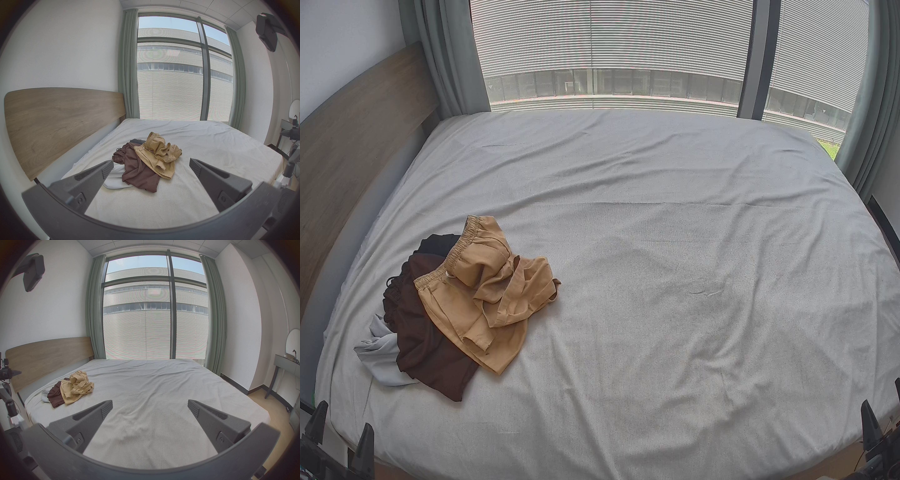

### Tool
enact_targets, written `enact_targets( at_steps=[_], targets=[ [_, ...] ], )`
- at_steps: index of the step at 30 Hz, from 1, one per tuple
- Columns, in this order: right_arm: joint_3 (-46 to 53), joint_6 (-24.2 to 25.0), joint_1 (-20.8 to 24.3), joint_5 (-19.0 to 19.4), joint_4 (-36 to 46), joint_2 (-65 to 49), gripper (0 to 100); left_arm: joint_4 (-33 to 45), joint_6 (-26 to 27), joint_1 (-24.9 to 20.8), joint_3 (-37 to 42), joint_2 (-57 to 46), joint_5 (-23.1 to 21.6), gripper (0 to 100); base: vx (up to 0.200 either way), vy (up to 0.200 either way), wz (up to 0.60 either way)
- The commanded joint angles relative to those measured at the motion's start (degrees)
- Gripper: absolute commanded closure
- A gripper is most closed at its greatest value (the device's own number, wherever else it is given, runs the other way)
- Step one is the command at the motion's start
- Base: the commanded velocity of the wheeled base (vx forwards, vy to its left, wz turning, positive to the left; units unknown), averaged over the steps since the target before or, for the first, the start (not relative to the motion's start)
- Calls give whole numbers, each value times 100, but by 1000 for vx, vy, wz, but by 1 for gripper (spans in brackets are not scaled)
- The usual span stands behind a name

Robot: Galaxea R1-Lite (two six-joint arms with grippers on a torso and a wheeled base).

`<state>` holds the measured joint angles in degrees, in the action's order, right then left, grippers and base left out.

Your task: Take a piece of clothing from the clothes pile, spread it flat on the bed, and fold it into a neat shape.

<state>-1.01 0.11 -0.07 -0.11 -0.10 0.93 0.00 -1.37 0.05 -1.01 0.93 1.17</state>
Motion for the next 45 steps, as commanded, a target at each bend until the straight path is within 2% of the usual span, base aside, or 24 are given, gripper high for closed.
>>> enact_targets(
  at_steps=[1, 14, 15, 16, 18, 20, 23, 26, 29, 38, 45],
  targets=[
    [92, -2, 7, 2, 1, -14, 0, 0, 5, -5, 101, -66, -3, 0, 0, 0, 0],
    [92, -2, -1, 2, 1, -14, 0, -185, 5, -14, -57, -31, -47, 0, 0, 0, 0],
    [92, -2, 7, 2, 1, -22, 0, -352, -4, -31, -672, 215, -38, 0, 0, 0, 0],
    [92, -2, 7, 2, 1, -22, 0, -352, -4, -31, -672, 215, -38, 0, 0, 0, 0],
    [92, -2, -1, 2, 1, -14, 0, -360, 5, -110, -1208, 865, -56, 0, 0, 0, 0],
    [92, -20, 7, 2, -8, -22, 0, -483, -13, -233, -1182, 1322, -56, 0, 0, 0, 0],
    [92, -64, 16, 29, 1, -22, 0, -940, -30, -664, -954, 1762, -29, 0, 0, 0, 0],
    [92, -37, 16, 29, 1, -22, 0, -1187, -74, -778, -936, 2034, -20, 0, 0, 0, 0],
    [92, -37, 16, 29, 1, -22, 0, -1213, -189, -796, -1024, 2184, -29, 0, 0, 0, 0],
    [92, -46, 16, 29, 1, -22, 0, -1292, -1208, -787, -1692, 3379, -56, 0, 0, 0, 0],
    [92, -37, 16, 29, 1, -22, 0, -2013, -1287, -734, -1797, 4425, -47, 0, 0, 0, 0]
  ],
)
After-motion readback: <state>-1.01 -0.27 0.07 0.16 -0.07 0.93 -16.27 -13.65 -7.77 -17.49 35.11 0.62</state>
